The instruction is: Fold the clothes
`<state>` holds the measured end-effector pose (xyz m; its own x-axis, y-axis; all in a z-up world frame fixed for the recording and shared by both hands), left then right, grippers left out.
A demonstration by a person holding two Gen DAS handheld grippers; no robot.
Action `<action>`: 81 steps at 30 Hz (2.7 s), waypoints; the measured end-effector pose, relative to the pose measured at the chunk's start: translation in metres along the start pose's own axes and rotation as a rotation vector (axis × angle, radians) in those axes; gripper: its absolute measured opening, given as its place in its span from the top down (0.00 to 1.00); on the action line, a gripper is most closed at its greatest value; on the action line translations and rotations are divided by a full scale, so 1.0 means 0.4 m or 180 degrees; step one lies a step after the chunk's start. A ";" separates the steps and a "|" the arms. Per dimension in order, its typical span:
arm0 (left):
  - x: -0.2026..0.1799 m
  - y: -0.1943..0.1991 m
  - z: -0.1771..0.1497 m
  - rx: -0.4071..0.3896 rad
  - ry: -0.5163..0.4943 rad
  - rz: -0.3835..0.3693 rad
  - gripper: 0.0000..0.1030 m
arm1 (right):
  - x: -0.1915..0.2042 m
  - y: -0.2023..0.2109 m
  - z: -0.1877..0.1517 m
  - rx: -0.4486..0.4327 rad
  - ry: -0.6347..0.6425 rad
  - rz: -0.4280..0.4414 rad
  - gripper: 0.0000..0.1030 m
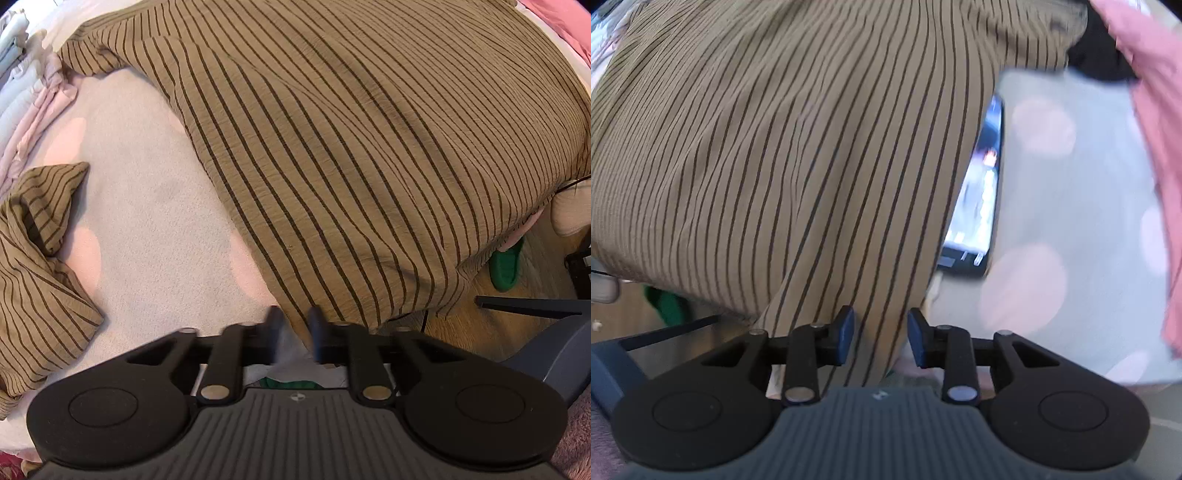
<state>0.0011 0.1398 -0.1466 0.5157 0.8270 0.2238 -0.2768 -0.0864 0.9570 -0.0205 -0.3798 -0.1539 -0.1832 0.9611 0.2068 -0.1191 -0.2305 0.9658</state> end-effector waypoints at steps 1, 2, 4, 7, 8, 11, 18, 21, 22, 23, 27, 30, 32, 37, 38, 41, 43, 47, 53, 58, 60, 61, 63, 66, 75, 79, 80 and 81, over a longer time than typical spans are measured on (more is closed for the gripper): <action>0.005 0.000 0.000 0.0009 0.0030 -0.0012 0.96 | -0.001 -0.008 -0.011 0.0048 -0.0044 0.0054 0.66; 0.010 0.000 0.000 0.0013 0.0061 -0.0026 0.97 | -0.004 -0.018 -0.021 0.0090 -0.0069 0.0078 0.67; 0.016 0.001 -0.001 0.0012 0.0106 -0.0052 1.00 | -0.010 -0.034 -0.028 0.0107 -0.0091 0.0060 0.75; 0.019 0.012 -0.005 -0.0017 0.0106 -0.0033 1.00 | -0.010 -0.030 -0.027 0.0055 -0.0112 0.0069 1.00; 0.020 0.020 -0.009 -0.0019 0.0122 -0.0036 1.00 | -0.006 -0.020 -0.030 0.0057 -0.0105 0.0082 1.00; 0.036 0.038 -0.034 0.0035 0.0186 -0.0004 1.00 | -0.004 -0.005 -0.043 0.0108 -0.0108 0.0074 1.00; 0.041 0.033 -0.054 0.0225 0.0163 0.0004 1.00 | -0.037 -0.007 -0.069 0.0251 -0.0239 -0.0080 0.96; 0.056 0.054 -0.047 0.0217 0.0247 -0.0064 0.70 | -0.062 0.034 -0.044 0.0023 -0.0377 -0.0081 0.95; 0.066 0.066 -0.040 0.0169 0.0295 -0.0057 0.59 | -0.074 0.052 -0.032 -0.0081 -0.0446 -0.0082 0.95; 0.075 0.083 -0.021 0.0071 0.0364 -0.0039 0.58 | -0.087 0.070 -0.019 -0.0184 -0.0516 -0.0082 0.94; 0.144 0.147 0.049 -0.0296 0.0838 -0.0155 0.57 | -0.143 0.143 0.032 -0.0629 -0.0823 -0.0098 0.80; 0.171 0.177 0.121 -0.0541 0.1132 -0.0048 0.56 | -0.169 0.194 0.072 -0.0993 -0.1046 -0.0104 0.69; 0.199 0.193 0.173 -0.0679 0.1302 -0.0005 0.56 | -0.192 0.221 0.106 -0.1224 -0.1181 -0.0102 0.67; 0.182 0.203 0.312 -0.0857 0.1556 0.0021 0.55 | -0.257 0.264 0.195 -0.1698 -0.1484 -0.0062 0.46; 0.184 0.199 0.332 -0.0872 0.1555 0.0055 0.55 | -0.275 0.270 0.216 -0.1785 -0.1541 -0.0046 0.41; 0.173 0.187 0.391 -0.0873 0.1535 0.0097 0.55 | -0.321 0.278 0.276 -0.2020 -0.1729 0.0044 0.39; 0.162 0.169 0.432 -0.0866 0.1504 0.0076 0.55 | -0.334 0.285 0.322 -0.2161 -0.1851 0.0117 0.38; 0.131 0.133 0.494 -0.0817 0.1364 0.0071 0.55 | -0.387 0.261 0.414 -0.2353 -0.1971 0.0081 0.37; 0.109 0.078 0.565 -0.0767 0.1240 0.0148 0.55 | -0.471 0.173 0.491 -0.2280 -0.2246 0.0206 0.37; 0.100 0.049 0.625 -0.0748 0.1297 0.0027 0.55 | -0.515 0.093 0.524 -0.2180 -0.2444 0.0242 0.36; 0.093 0.047 0.646 -0.0792 0.1275 0.0028 0.55 | -0.527 0.073 0.534 -0.2184 -0.2481 0.0243 0.42; 0.091 0.049 0.654 -0.0825 0.1263 0.0043 0.55 | -0.528 0.074 0.542 -0.2231 -0.2465 0.0255 0.49; 0.082 0.048 0.668 -0.0851 0.1221 0.0036 0.55 | -0.521 0.086 0.556 -0.2291 -0.2397 0.0266 0.80; 0.073 0.037 0.678 -0.0824 0.1200 0.0019 0.55 | -0.504 0.107 0.580 -0.2396 -0.2290 0.0275 0.91; 0.054 0.043 0.687 -0.0836 0.1193 0.0046 0.55 | -0.323 0.141 0.726 -0.2400 -0.1490 -0.0144 0.95; 0.049 0.049 0.684 -0.0842 0.1174 0.0047 0.55 | -0.194 0.111 0.789 -0.2247 -0.0902 -0.0296 0.95; 0.050 0.049 0.683 -0.0840 0.1176 0.0053 0.55 | -0.157 0.102 0.799 -0.2215 -0.0722 -0.0307 0.95; 0.052 0.049 0.681 -0.0838 0.1178 0.0060 0.55 | -0.121 0.093 0.808 -0.2181 -0.0552 -0.0310 0.95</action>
<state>0.2273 0.0039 -0.0729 0.1974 0.9737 0.1139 -0.5048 0.0014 0.8632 0.2994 -0.3858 -0.0775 0.0107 0.9794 0.2015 -0.7239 -0.1314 0.6773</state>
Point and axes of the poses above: each gripper's, at about its wrist camera, not at the fingertips, and y roughly against the way its jaws point, x to its left, z to its top, the point moved 10 cm from there along -y, roughly the way its jaws point, and after that the axes turned 10 degrees about z, right-handed, at the moved point
